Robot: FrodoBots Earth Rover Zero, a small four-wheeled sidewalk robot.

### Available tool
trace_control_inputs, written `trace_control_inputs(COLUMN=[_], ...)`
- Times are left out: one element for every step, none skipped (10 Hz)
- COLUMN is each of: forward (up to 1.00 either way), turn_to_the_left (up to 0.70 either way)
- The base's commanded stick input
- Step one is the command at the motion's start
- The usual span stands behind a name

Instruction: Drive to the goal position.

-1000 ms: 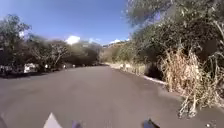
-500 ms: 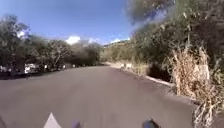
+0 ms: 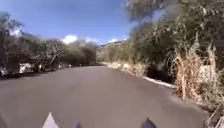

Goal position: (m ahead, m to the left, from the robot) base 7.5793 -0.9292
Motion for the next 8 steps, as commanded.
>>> trace_control_inputs(forward=[0.50,0.50,0.50,0.50,0.50,0.50,0.50,0.50], turn_to_the_left=[-0.46,0.00,0.00,0.00,0.00,0.00,0.00,0.00])
